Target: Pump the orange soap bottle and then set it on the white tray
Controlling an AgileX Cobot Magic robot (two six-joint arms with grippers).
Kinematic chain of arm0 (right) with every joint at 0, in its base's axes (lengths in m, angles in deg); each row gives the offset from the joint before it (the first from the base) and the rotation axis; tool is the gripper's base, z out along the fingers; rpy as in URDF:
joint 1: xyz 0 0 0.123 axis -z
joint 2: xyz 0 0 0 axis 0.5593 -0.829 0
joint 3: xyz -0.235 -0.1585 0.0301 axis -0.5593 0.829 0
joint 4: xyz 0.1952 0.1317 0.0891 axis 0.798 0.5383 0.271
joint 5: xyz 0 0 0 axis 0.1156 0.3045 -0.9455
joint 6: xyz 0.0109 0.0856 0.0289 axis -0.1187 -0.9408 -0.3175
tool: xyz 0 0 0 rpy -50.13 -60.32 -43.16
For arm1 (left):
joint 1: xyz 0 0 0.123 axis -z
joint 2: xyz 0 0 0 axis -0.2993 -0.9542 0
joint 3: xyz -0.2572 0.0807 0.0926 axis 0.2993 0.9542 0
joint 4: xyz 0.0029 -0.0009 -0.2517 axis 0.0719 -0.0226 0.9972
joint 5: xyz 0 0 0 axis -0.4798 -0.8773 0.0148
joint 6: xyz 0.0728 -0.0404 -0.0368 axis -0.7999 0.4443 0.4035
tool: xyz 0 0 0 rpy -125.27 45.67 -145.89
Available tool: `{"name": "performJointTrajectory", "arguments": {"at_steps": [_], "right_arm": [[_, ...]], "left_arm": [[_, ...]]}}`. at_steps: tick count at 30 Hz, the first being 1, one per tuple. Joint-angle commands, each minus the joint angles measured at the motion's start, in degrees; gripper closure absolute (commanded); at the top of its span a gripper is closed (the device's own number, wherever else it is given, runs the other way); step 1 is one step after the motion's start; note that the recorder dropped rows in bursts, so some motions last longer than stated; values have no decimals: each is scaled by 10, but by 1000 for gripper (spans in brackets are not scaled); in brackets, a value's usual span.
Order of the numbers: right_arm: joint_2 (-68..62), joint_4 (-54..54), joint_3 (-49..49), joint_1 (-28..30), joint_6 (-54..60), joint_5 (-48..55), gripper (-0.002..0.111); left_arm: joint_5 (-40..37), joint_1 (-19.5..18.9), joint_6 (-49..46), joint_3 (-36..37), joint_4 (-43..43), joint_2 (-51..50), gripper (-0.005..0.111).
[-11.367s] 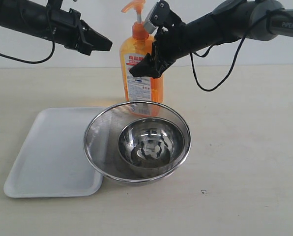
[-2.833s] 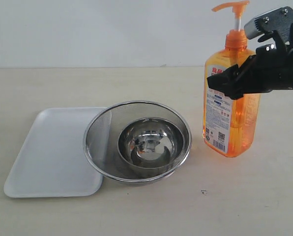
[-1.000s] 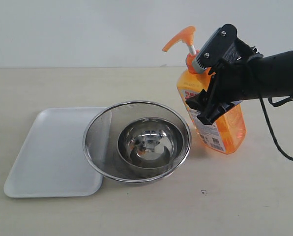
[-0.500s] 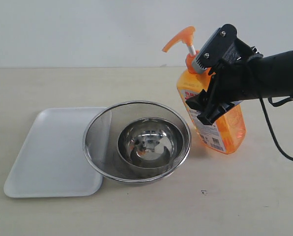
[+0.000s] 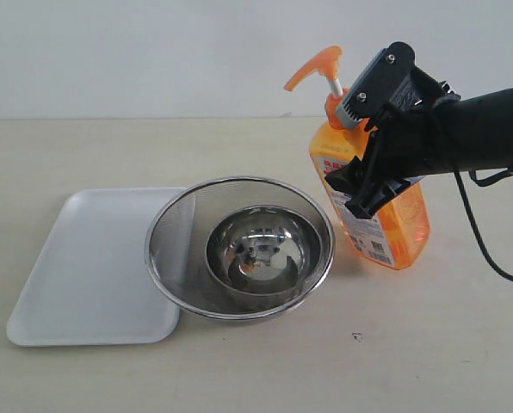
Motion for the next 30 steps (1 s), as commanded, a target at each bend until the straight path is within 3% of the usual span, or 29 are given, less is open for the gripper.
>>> {"name": "performJointTrajectory", "arguments": {"at_steps": [1, 11, 30], "right_arm": [[9, 0, -9, -2, 7, 2, 108], [9, 0, -9, -2, 7, 0, 108], [9, 7, -9, -2, 5, -1, 108]], "left_arm": [[-42, -1, 12, -43, -31, -47, 102], [-118, -1, 12, -125, -64, -164, 102], [-135, -1, 10, -135, -64, -229, 102]]}}
